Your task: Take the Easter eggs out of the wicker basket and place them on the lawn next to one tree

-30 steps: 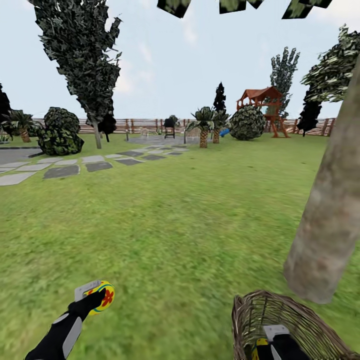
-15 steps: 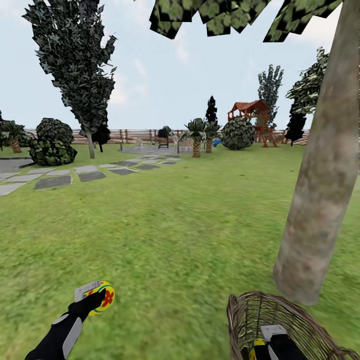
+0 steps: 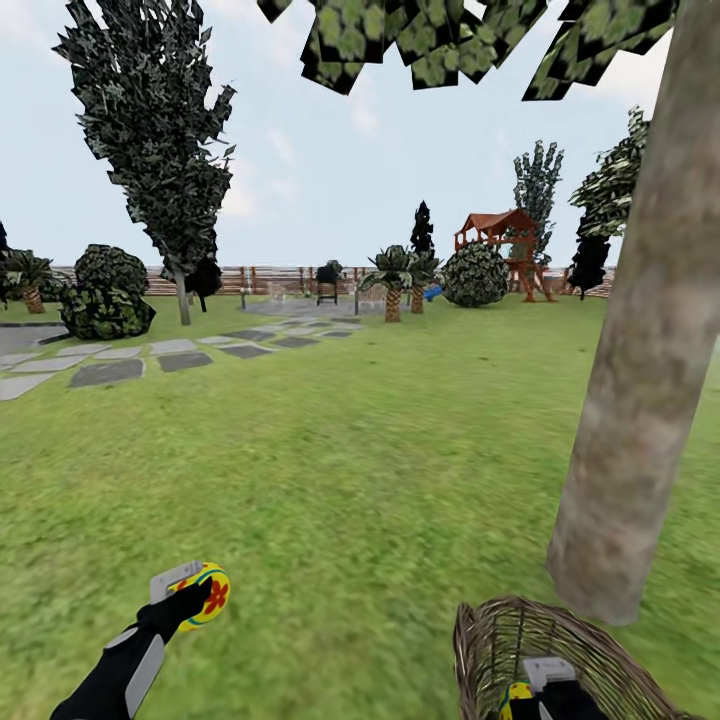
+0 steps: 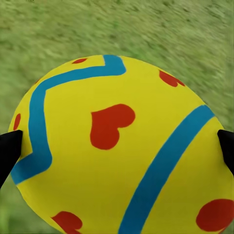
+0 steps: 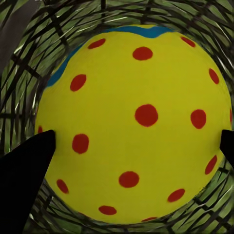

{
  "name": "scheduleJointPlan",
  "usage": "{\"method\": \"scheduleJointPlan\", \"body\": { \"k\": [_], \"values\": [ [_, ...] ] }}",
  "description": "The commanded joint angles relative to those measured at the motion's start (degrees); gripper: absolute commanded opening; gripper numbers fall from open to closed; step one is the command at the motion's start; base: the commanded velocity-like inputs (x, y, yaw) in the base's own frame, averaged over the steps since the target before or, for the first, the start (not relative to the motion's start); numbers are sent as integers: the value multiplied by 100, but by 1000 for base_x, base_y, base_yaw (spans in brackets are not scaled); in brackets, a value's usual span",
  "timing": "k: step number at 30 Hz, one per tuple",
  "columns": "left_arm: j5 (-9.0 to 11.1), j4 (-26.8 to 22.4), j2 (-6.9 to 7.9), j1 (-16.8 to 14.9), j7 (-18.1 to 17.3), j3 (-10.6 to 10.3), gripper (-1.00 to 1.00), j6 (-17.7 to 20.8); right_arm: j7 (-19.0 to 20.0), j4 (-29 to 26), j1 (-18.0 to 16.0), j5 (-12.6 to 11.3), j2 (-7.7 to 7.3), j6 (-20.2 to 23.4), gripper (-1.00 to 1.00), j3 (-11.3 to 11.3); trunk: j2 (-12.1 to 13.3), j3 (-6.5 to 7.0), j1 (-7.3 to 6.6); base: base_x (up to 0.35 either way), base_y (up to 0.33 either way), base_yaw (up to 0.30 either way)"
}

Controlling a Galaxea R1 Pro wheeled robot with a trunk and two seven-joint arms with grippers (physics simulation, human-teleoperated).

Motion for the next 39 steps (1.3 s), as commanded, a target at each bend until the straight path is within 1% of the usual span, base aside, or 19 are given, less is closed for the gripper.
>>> {"method": "scheduleJointPlan", "body": {
  "k": [1, 10, 16, 18, 20, 39],
  "values": [
    [51, -2, -6, -3, -42, 19, -100, 28, -5, -9, -1, 3, -5, 33, -100, -2, 39, 12, -24, 0, 0, 0],
    [34, 17, -20, -3, -42, 9, -100, 44, -13, -9, -1, 5, -12, 44, -100, -23, 400, 173, -222, 0, 0, 0],
    [31, 25, -32, -3, -42, 8, -100, 46, -27, -9, -1, 57, -9, 50, -100, 0, 640, 281, -353, 0, 0, 0],
    [21, 26, -92, -4, -42, 12, -100, 38, -28, -9, -1, 59, -11, 56, -100, 3, 720, 317, -397, 0, 0, 0],
    [17, 26, -105, -5, -42, 15, -100, 37, -35, -9, -1, 61, -8, 51, -100, 2, 801, 353, -441, 0, 0, 0],
    [17, 26, -108, -1, -42, 14, -100, 37, -36, -9, -1, 60, -6, 50, -100, 12, 1563, 694, -859, 0, 0, 0]
  ]
}}
